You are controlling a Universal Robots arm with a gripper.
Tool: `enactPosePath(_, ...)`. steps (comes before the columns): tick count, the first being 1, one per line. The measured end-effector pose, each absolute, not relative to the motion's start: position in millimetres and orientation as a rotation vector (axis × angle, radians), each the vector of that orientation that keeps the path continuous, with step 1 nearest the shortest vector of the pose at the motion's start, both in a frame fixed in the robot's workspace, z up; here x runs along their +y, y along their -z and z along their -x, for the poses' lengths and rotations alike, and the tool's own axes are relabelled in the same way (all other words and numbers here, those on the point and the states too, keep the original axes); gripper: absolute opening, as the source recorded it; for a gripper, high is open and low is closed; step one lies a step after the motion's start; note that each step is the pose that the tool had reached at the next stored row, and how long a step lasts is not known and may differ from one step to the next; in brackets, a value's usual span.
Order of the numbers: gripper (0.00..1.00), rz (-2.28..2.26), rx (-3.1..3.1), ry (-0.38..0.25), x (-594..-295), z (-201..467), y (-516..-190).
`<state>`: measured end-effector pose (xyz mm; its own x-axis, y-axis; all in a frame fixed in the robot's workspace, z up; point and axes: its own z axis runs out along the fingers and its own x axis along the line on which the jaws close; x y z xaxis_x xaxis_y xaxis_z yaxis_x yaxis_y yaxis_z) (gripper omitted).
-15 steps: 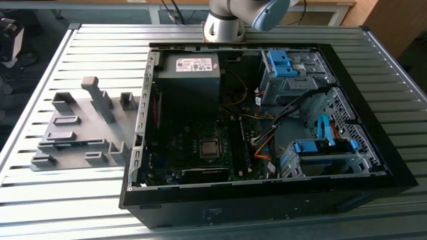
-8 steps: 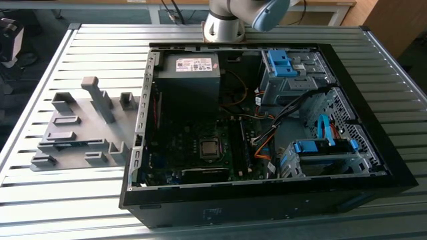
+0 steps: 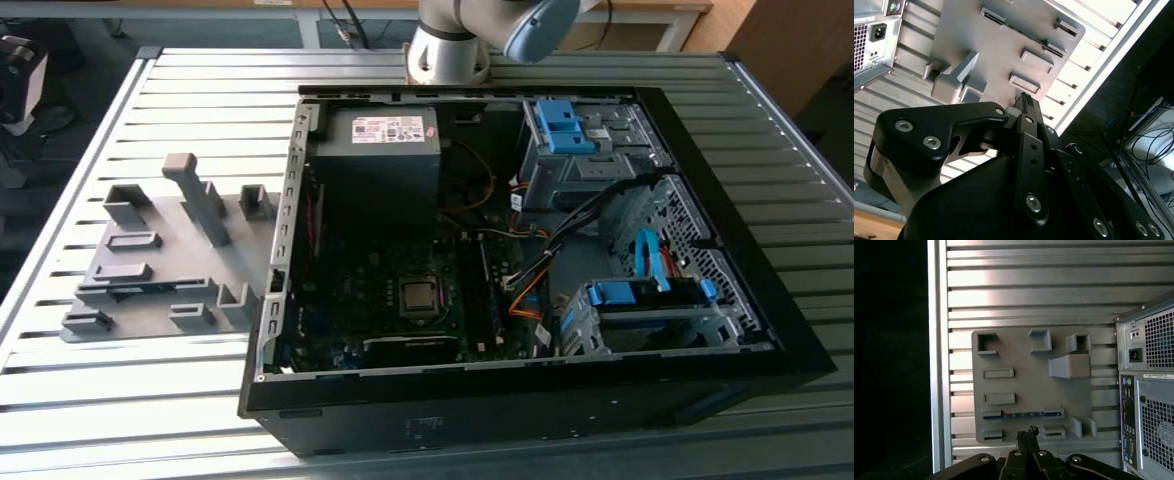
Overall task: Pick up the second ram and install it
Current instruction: 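Pick up the second ram and move it above second insertion slot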
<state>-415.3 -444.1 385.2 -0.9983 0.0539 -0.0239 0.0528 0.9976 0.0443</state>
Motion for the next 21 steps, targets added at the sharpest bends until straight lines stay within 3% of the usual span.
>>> enactPosePath(21,0.11,-0.013,3.117,-0.069,-444.1,416.1,-385.2)
